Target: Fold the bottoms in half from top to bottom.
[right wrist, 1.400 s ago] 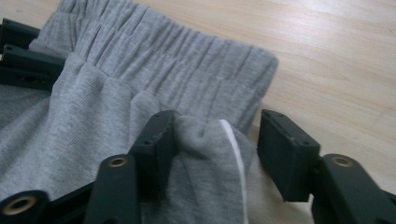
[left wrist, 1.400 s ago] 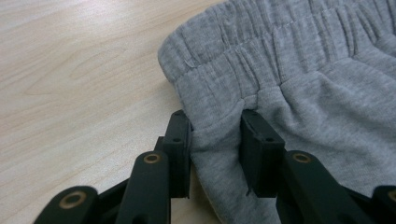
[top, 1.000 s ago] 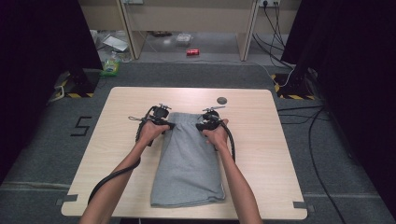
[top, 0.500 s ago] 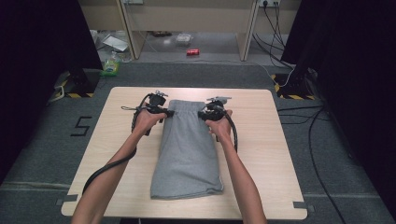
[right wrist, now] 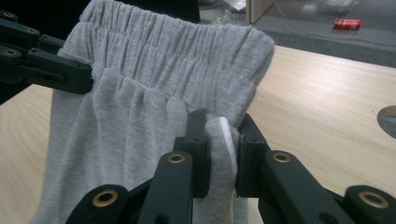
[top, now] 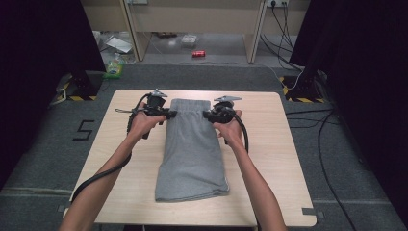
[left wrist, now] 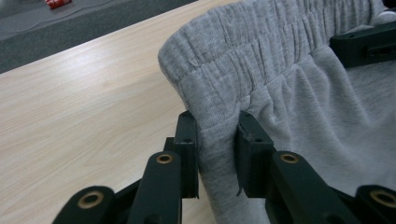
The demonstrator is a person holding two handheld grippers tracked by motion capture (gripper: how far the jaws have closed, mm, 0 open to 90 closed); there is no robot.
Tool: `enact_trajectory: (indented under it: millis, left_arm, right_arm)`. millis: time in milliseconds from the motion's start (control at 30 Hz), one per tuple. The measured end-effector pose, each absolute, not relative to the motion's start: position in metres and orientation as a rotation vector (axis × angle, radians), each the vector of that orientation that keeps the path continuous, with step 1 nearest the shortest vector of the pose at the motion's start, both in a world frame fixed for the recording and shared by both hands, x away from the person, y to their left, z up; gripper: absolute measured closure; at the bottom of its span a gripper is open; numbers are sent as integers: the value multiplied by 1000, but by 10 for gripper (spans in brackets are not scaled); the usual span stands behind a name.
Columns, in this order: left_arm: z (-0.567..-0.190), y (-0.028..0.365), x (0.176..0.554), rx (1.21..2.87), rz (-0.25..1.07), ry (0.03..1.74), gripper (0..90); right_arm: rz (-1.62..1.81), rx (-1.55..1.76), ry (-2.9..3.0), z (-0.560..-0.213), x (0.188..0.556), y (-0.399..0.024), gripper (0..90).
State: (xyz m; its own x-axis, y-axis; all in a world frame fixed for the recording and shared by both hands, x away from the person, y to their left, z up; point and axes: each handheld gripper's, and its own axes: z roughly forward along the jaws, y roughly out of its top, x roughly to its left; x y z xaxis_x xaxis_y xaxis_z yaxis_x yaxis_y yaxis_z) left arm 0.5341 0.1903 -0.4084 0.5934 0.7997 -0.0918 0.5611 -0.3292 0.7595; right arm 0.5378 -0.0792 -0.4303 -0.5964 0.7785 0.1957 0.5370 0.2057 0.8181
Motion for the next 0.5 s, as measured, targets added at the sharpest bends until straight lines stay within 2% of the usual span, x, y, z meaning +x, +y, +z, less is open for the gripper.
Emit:
enact_trajectory:
  millis: [500]
  left_arm:
    - [-395,194,453,2038,376,812,726]
  right_arm:
    - [1457,1079,2215,-420,463,-100,790]
